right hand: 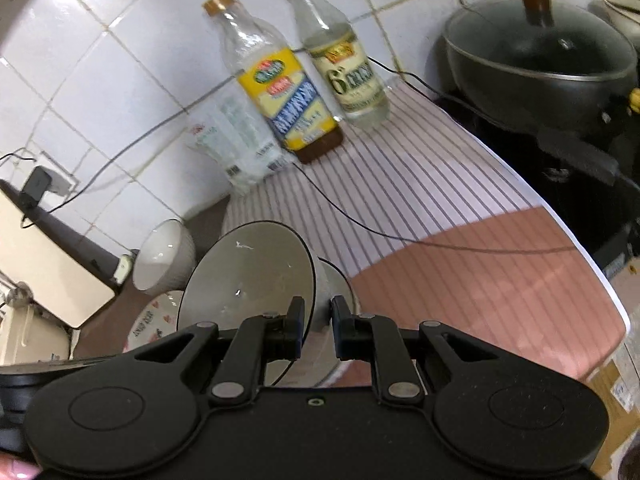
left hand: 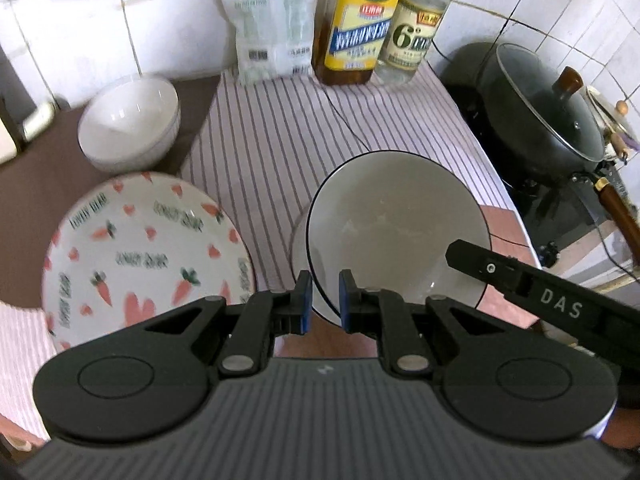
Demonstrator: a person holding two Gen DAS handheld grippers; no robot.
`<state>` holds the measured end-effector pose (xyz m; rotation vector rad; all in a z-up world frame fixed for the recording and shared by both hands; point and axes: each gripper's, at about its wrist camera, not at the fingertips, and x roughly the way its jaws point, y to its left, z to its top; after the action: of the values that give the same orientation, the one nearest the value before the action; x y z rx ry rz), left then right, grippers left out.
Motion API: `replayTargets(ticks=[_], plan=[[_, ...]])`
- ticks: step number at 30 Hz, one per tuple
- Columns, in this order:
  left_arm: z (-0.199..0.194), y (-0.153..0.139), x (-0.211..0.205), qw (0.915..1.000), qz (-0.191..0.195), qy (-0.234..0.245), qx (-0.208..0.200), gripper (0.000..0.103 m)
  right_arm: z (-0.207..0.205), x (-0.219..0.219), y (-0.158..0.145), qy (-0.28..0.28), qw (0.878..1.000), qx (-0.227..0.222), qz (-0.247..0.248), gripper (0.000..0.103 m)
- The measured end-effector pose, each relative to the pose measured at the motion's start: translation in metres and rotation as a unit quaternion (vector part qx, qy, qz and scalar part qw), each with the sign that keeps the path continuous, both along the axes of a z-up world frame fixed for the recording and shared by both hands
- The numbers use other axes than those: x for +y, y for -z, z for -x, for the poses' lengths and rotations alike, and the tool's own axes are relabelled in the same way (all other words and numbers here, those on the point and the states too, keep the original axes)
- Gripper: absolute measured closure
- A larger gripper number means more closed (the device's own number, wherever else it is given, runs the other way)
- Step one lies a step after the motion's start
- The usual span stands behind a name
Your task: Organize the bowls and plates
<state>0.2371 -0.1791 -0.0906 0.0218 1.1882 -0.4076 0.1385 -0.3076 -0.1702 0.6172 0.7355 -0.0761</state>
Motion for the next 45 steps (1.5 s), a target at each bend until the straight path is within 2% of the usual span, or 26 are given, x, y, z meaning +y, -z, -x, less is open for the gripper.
replayTargets(ticks=[5,9,15,18,25,33,40,45], plan=[[0.001,0.009,-0.004,0.9999,-0.012,0.002,0.006,0.091,-0.002,-0.001,0.007,-0.002,1.000,0.010,0.003,0.085],[0.000,0.017,-0.004,0.9997,-0.022,0.000,0.009,0.091,-0.009,0.006,0.012,-0.010,0.999,0.020,0.025,0.085],[-0.006,0.023,-0.009,0.9990,-0.041,0.007,0.017,0.091,-0.018,0.024,0.013,-0.029,0.994,0.021,0.099,0.085],[-0.007,0.025,-0.012,0.9981,-0.058,0.009,0.016,0.091,-0.021,0.027,0.017,-0.037,0.993,0.025,0.113,0.085],[-0.009,0.029,-0.014,0.9978,-0.059,0.013,0.026,0.090,-0.023,0.032,0.018,-0.045,0.988,0.019,0.147,0.086],[-0.012,0.031,-0.008,0.9985,-0.046,0.005,0.029,0.088,-0.027,0.045,0.018,-0.066,0.974,0.017,0.215,0.084],[-0.014,0.026,-0.002,0.9988,-0.025,-0.007,0.042,0.088,-0.024,0.043,0.019,-0.066,0.976,0.007,0.210,0.083],[-0.009,0.011,0.005,0.9992,-0.018,-0.004,0.035,0.087,-0.016,0.043,0.011,-0.064,0.977,-0.002,0.205,0.082]])
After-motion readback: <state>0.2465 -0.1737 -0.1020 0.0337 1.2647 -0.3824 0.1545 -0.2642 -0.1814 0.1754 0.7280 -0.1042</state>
